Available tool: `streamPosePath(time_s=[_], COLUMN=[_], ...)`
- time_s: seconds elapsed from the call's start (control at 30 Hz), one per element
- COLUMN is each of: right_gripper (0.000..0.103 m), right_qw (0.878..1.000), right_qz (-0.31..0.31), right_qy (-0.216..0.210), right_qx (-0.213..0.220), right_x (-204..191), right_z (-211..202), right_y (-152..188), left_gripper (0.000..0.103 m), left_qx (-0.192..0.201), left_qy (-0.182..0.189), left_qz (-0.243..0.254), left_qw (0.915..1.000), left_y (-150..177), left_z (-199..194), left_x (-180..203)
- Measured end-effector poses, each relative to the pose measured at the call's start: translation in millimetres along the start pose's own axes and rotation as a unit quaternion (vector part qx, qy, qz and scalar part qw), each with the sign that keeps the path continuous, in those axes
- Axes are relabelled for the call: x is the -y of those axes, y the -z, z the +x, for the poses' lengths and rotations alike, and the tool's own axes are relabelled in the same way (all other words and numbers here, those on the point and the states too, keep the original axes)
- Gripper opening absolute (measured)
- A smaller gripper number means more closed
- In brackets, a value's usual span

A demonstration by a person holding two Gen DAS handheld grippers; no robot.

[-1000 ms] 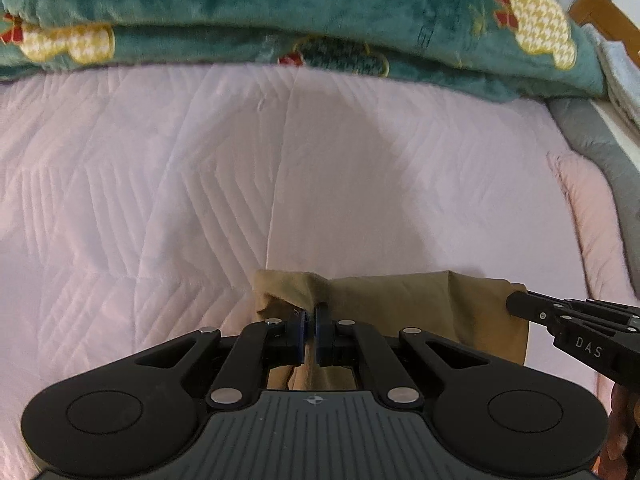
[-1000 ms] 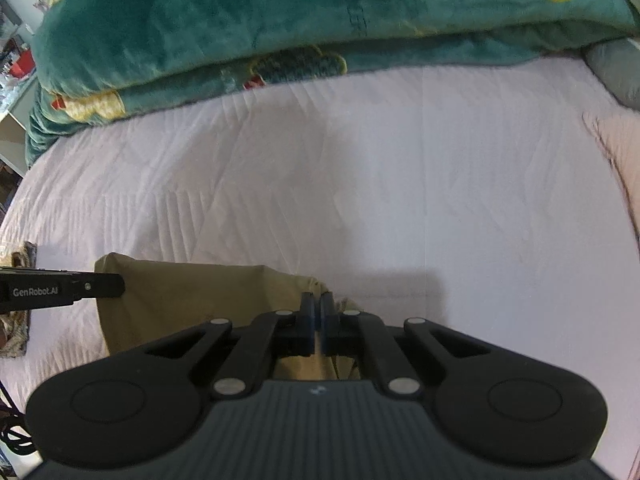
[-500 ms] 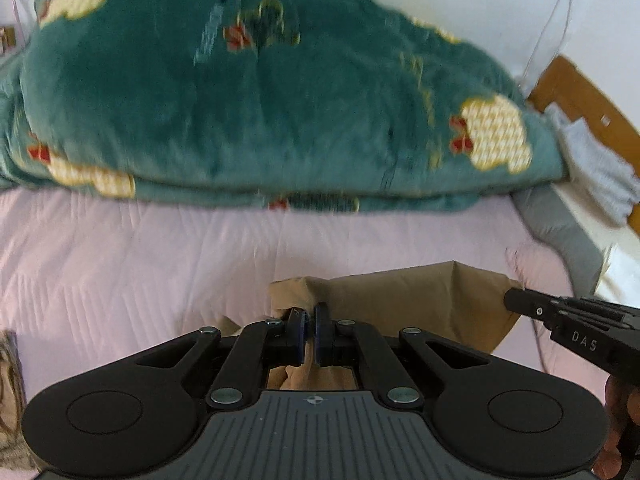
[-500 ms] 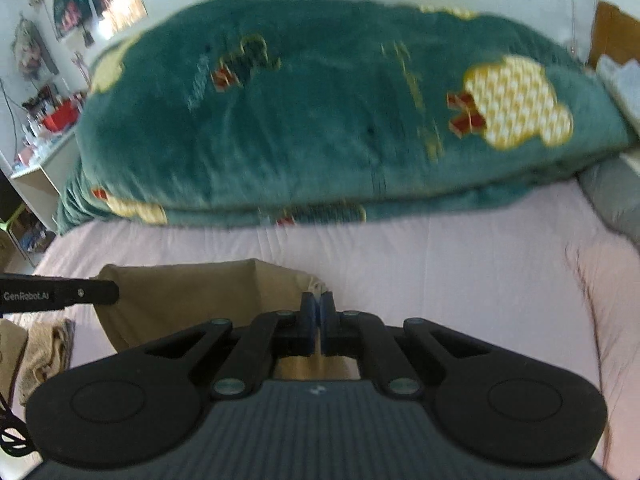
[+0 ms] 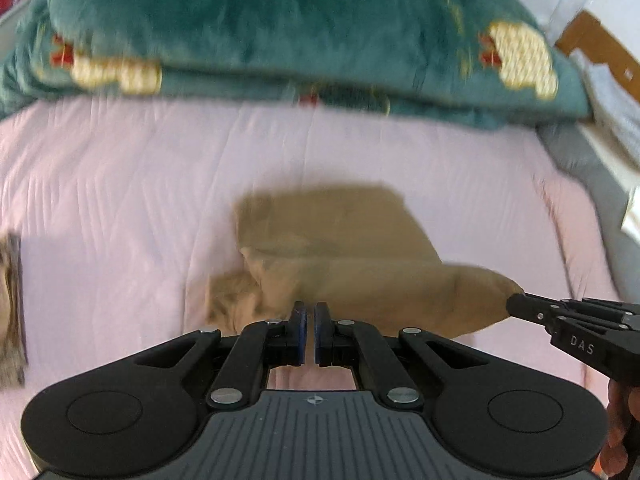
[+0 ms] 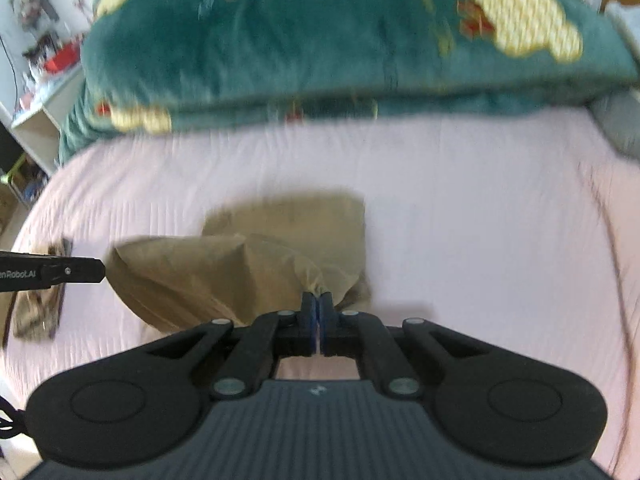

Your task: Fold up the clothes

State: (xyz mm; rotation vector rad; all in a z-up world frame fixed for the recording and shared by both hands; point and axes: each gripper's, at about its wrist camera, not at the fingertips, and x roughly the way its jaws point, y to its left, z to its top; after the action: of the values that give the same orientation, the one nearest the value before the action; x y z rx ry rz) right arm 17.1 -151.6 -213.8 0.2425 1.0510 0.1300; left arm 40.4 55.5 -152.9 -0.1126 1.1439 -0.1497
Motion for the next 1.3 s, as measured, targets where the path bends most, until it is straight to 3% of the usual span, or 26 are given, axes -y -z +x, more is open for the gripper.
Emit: streamPosePath(time_s=[0.23, 0.33, 0.47, 0.6, 0.73, 0.93, 1.3], right_gripper=[0.002, 0.005, 0.006, 0.015, 0.027, 0.039, 0.043], right_qw=[0.998, 0.996, 0.995, 0.996, 0.997, 0.998, 0.998], right_qz=[-0.005, -0.007, -0.010, -0.002, 0.000, 0.003, -0.005], right_qy=[0.017, 0.031, 0.041, 0.045, 0.050, 0.057, 0.054], right_qx=[-0.061, -0.079, -0.086, -0.074, -0.059, -0.023, -0.031], right_x=[-9, -10, -6, 1, 5, 16, 31], right_z=[15, 14, 8, 4, 1, 31, 125], right_y=[68, 86, 90, 73, 56, -3, -96], left_gripper=[0.005, 0.012, 0.013, 0.017, 0.028, 0.033, 0.036], left_qx=[-0.063, -0.078, -0.084, -0.074, -0.061, -0.056, -0.070], left_qy=[-0.006, -0.002, 0.000, 0.003, -0.005, -0.030, -0.055], left_qz=[-0.018, -0.021, -0.018, -0.031, -0.024, -0.035, -0.070], left_qw=[0.9978, 0.9968, 0.9964, 0.9967, 0.9978, 0.9974, 0.9935], left_y=[79, 101, 106, 79, 50, -12, -110], left_z=[30, 33, 31, 27, 29, 63, 157], left_x=[-31, -39, -44, -47, -43, -45, -72])
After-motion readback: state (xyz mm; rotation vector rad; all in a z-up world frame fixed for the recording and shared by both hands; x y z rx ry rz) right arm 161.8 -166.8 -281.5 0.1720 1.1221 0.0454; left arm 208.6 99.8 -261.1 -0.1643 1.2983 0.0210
